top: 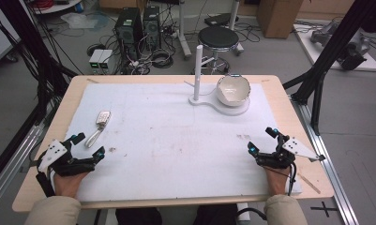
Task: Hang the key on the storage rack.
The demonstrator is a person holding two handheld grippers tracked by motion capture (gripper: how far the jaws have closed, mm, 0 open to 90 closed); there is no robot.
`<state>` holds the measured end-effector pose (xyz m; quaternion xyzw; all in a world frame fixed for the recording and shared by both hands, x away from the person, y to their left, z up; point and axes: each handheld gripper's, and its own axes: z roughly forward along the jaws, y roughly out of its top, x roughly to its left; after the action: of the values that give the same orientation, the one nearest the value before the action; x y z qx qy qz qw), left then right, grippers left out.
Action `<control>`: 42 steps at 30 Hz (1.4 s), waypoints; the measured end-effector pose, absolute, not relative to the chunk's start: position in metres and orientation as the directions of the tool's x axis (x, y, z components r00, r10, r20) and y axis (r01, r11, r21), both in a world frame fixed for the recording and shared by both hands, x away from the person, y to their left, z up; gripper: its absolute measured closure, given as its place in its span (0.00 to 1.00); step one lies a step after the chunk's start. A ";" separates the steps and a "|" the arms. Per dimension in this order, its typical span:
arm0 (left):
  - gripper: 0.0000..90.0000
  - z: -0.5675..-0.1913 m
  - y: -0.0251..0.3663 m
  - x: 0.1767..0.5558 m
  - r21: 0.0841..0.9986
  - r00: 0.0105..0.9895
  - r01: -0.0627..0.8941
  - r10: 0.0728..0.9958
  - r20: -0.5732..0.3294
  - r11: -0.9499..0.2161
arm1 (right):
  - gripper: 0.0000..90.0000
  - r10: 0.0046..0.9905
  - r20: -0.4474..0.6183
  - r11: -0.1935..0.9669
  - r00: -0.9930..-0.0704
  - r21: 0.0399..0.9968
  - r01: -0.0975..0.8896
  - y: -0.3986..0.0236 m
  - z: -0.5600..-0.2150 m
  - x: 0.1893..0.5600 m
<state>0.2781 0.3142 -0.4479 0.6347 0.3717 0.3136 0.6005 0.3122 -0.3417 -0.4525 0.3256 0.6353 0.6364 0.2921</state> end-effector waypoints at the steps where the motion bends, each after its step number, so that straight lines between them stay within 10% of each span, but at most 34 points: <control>1: 0.02 -0.445 0.316 0.279 0.994 0.526 0.104 0.849 -0.046 -0.010 | 0.01 0.785 0.048 -0.023 -0.618 0.999 0.048 -0.341 -0.453 0.312; 21: 0.02 -0.369 0.342 0.324 0.895 0.501 0.408 0.864 -0.055 -0.180 | 0.01 0.786 0.047 -0.023 -0.617 0.999 0.047 -0.342 -0.452 0.312; 42: 0.02 -0.367 0.330 0.369 0.647 0.502 0.657 0.865 0.008 -0.387 | 0.01 0.788 0.044 -0.020 -0.615 0.999 0.046 -0.341 -0.452 0.312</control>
<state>0.3687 0.3295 -0.3674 0.8141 0.4674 0.1751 0.2969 0.3119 -0.3408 -0.4525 0.3275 0.6361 0.6346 0.2923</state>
